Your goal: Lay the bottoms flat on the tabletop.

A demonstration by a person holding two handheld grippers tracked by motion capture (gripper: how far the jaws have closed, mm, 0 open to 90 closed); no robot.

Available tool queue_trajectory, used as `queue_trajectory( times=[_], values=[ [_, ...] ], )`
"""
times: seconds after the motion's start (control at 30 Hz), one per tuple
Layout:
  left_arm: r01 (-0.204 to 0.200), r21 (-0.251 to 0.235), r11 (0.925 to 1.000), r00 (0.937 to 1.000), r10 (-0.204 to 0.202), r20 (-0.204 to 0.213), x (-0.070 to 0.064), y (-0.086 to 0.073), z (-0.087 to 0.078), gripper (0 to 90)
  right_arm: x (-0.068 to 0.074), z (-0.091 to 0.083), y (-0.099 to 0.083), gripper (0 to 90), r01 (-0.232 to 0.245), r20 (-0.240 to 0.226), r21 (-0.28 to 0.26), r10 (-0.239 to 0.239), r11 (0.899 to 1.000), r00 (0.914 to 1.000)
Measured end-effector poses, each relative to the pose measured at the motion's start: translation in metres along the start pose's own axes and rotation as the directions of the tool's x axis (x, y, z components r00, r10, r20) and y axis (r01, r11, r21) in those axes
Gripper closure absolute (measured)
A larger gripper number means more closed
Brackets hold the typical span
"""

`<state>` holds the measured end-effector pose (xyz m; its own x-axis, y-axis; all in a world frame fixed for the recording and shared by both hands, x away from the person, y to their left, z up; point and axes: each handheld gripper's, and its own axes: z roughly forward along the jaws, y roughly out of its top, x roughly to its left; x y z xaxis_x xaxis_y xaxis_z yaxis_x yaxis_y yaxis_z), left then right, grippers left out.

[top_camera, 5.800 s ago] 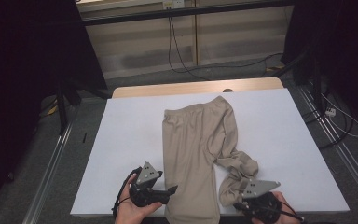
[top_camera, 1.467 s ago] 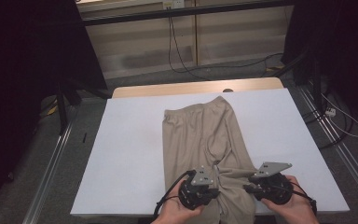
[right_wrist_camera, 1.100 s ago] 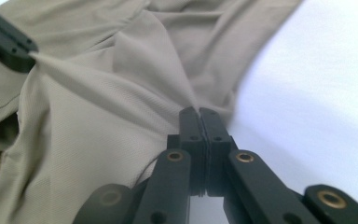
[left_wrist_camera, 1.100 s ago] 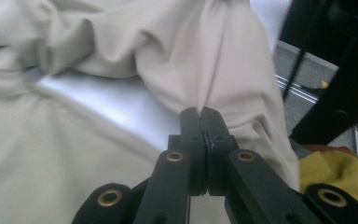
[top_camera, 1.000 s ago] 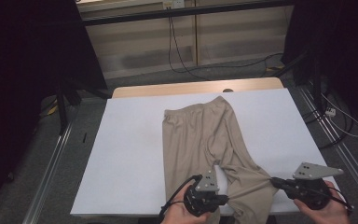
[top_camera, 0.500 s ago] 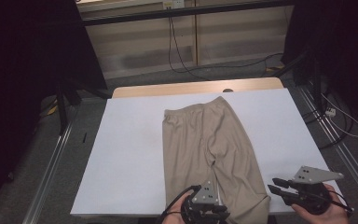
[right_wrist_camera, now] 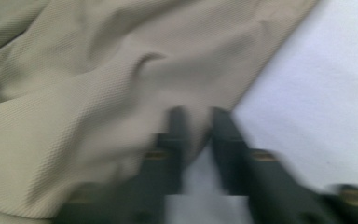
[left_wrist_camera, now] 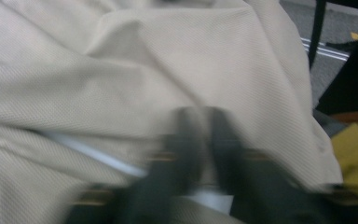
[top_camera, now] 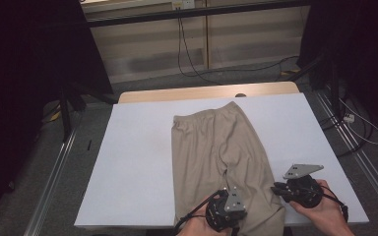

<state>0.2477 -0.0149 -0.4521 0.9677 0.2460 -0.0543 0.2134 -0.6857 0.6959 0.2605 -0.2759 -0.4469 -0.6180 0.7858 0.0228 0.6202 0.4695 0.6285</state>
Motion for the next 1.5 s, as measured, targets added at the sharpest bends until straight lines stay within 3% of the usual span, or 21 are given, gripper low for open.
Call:
queue_trajectory(
  times=[0.07, 0.13, 0.3, 0.43, 0.63, 0.67, 0.83, 0.9, 0.97, 1.03, 1.1, 1.13, 1.2, 1.23, 1.27, 1.33, 1.4, 1.5],
  values=[
    [-0.004, 0.005, 1.0000, 1.0000, 0.004, 0.002, -0.001, -0.001, -0.002, 90.0, -0.001, -0.002, -0.002, 90.0, -0.003, -0.015, 0.004, 0.003, 1.000, 0.9999],
    [-0.004, 0.014, 0.9999, 1.0000, 0.004, 0.007, -0.001, -0.002, -0.005, 90.0, -0.002, -0.007, -0.005, 90.0, 0.009, 0.001, 0.012, -0.009, 1.000, 1.0000],
    [-0.001, 0.020, 0.9998, 0.9998, 0.000, 0.019, -0.003, -0.007, -0.010, 90.0, -0.007, -0.023, -0.019, 90.0, -0.013, 0.006, -0.011, 0.013, 1.000, 0.9999],
    [0.008, 0.010, 0.9999, 0.9994, -0.008, 0.032, -0.004, -0.009, -0.016, 90.0, -0.004, -0.032, -0.024, 90.0, 0.001, -0.011, -0.023, -0.002, 1.000, 0.9999],
    [0.026, 0.012, 0.9996, 0.9983, -0.026, 0.052, -0.005, -0.011, -0.019, 90.0, -0.004, -0.034, -0.025, 89.5, 0.004, -0.013, -0.025, -0.004, 1.000, 0.9999],
    [0.027, 0.008, 0.9996, 0.9982, -0.027, 0.054, -0.005, -0.011, -0.019, 90.0, -0.003, -0.032, -0.025, 87.9, 0.008, 0.008, -0.019, -0.008, 1.000, 0.9999],
    [0.067, -0.003, 0.9978, 0.9937, -0.066, 0.091, -0.003, -0.011, -0.020, 89.6, -0.002, -0.031, -0.017, 74.4, 0.002, 0.031, -0.044, 0.000, 0.999, 0.9995],
    [0.079, -0.007, 0.9969, 0.9931, -0.078, 0.088, 0.000, -0.011, -0.025, 82.1, 0.000, -0.028, -0.009, 67.3, 0.000, 0.023, -0.058, 0.001, 0.998, 0.9997],
    [0.106, -0.025, 0.9940, 0.9914, -0.104, 0.080, 0.004, -0.012, -0.033, 73.1, 0.002, -0.023, -0.002, 63.3, -0.004, 0.033, -0.056, 0.006, 0.998, 0.9995],
    [0.112, -0.032, 0.9932, 0.9933, -0.111, 0.033, 0.007, -0.016, -0.043, 68.9, 0.000, -0.014, 0.006, 60.2, -0.009, 0.038, -0.047, 0.011, 0.999, 0.9992],
    [0.112, -0.030, 0.9932, 0.9936, -0.112, 0.013, 0.014, -0.023, -0.048, 64.8, -0.004, -0.004, 0.011, 59.6, -0.016, 0.037, -0.028, 0.017, 0.999, 0.9992],
    [0.105, -0.023, 0.9942, 0.9944, -0.105, -0.007, 0.016, -0.028, -0.049, 64.4, -0.007, 0.000, 0.011, 61.0, -0.020, 0.044, -0.015, 0.021, 1.000, 0.9988],
    [0.113, 0.005, 0.9936, 0.9930, -0.113, -0.035, 0.020, -0.036, -0.048, 63.2, -0.009, 0.007, 0.010, 74.5, -0.026, 0.040, 0.004, 0.026, 1.000, 0.9989],
    [0.118, 0.012, 0.9929, 0.9923, -0.118, -0.038, 0.021, -0.038, -0.049, 63.2, -0.010, 0.006, 0.009, 88.5, -0.027, 0.028, 0.002, 0.027, 1.000, 0.9992],
    [0.133, 0.001, 0.9911, 0.9905, -0.133, -0.034, 0.023, -0.040, -0.051, 62.6, -0.010, 0.005, 0.009, 90.0, -0.029, 0.042, 0.002, 0.029, 1.000, 0.9987],
    [0.126, -0.004, 0.9920, 0.9905, -0.126, -0.055, 0.026, -0.041, -0.058, 60.2, -0.012, 0.004, 0.008, 90.0, -0.033, 0.077, 0.002, 0.032, 0.999, 0.9965],
    [0.154, -0.033, 0.9876, 0.9855, -0.155, -0.068, 0.028, -0.043, -0.065, 59.2, -0.018, 0.001, 0.005, 90.0, -0.042, 0.088, -0.002, 0.042, 0.999, 0.9953],
    [0.164, -0.031, 0.9860, 0.9807, -0.166, -0.103, 0.035, -0.051, -0.077, 57.0, -0.022, -0.008, -0.001, 90.0, -0.060, 0.121, -0.019, 0.062, 0.998, 0.9907]
  ],
)
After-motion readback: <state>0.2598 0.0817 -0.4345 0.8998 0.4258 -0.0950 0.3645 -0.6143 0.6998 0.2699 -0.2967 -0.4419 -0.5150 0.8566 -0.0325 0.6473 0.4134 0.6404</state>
